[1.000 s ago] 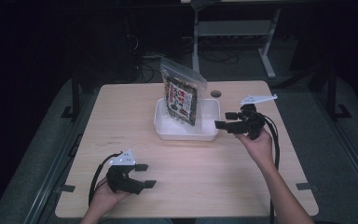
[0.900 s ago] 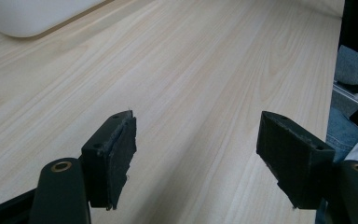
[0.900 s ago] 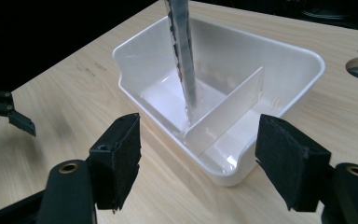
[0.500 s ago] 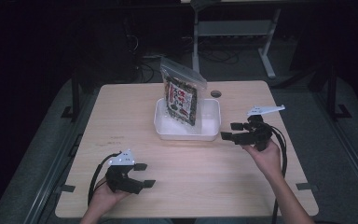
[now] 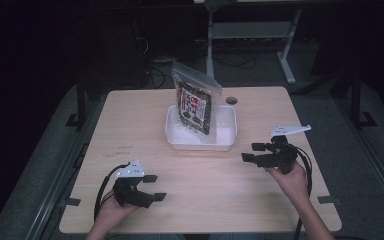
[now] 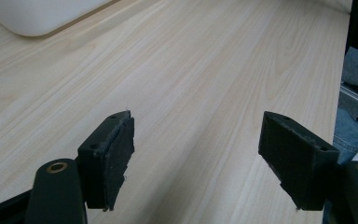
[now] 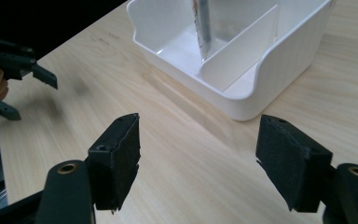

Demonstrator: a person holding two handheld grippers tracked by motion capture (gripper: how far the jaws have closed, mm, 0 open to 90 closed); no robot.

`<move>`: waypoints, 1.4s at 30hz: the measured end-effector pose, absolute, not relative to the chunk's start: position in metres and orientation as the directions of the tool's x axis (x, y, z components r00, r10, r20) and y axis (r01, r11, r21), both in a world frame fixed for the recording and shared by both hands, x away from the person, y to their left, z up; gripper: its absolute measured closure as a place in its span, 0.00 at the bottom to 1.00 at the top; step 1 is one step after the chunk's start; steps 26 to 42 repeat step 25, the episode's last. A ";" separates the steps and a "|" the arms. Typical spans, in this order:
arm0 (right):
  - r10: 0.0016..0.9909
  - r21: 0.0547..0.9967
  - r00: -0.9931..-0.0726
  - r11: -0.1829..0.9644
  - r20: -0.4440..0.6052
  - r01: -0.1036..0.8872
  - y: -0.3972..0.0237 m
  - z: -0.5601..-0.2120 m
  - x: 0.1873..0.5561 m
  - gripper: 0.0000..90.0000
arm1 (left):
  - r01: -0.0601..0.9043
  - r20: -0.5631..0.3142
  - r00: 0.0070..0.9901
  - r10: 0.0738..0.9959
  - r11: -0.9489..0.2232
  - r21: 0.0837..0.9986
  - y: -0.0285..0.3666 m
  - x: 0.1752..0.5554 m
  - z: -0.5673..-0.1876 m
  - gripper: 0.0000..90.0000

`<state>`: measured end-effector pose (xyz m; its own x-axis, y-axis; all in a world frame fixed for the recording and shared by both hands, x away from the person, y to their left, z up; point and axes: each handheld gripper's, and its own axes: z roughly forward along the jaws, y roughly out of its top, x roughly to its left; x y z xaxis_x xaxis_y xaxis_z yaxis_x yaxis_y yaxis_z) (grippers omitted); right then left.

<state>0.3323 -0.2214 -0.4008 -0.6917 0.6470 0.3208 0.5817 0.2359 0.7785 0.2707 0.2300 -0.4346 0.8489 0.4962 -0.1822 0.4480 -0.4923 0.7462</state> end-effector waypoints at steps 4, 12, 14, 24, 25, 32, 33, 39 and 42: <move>0.646 0.774 -0.690 0.237 0.326 0.587 -0.225 -0.406 0.324 0.33 | 0.444 -0.177 0.850 0.496 -0.494 0.748 0.230 0.271 -0.435 0.28; 0.636 0.767 -0.692 0.238 0.340 0.596 -0.229 -0.415 0.308 0.32 | 0.444 -0.180 0.851 0.494 -0.493 0.748 0.228 0.270 -0.436 0.28; 0.635 0.764 -0.693 0.242 0.342 0.598 -0.230 -0.418 0.305 0.32 | 0.443 -0.178 0.851 0.494 -0.494 0.748 0.228 0.270 -0.436 0.28; 0.630 0.752 -0.691 0.248 0.354 0.611 -0.230 -0.434 0.289 0.31 | 0.440 -0.175 0.851 0.494 -0.493 0.750 0.230 0.269 -0.435 0.28; 0.629 0.755 -0.694 0.249 0.350 0.607 -0.230 -0.435 0.288 0.31 | 0.440 -0.174 0.851 0.496 -0.493 0.751 0.230 0.269 -0.435 0.28; 0.629 0.755 -0.694 0.249 0.350 0.607 -0.230 -0.435 0.288 0.31 | 0.440 -0.174 0.851 0.496 -0.493 0.751 0.230 0.269 -0.435 0.28; 0.629 0.755 -0.694 0.249 0.350 0.607 -0.230 -0.435 0.288 0.31 | 0.440 -0.174 0.851 0.496 -0.493 0.751 0.230 0.269 -0.435 0.28; 0.629 0.755 -0.694 0.249 0.350 0.607 -0.230 -0.435 0.288 0.31 | 0.440 -0.174 0.851 0.496 -0.493 0.751 0.230 0.269 -0.435 0.28; 0.629 0.755 -0.694 0.249 0.350 0.607 -0.230 -0.435 0.288 0.31 | 0.440 -0.174 0.851 0.496 -0.493 0.751 0.230 0.269 -0.435 0.28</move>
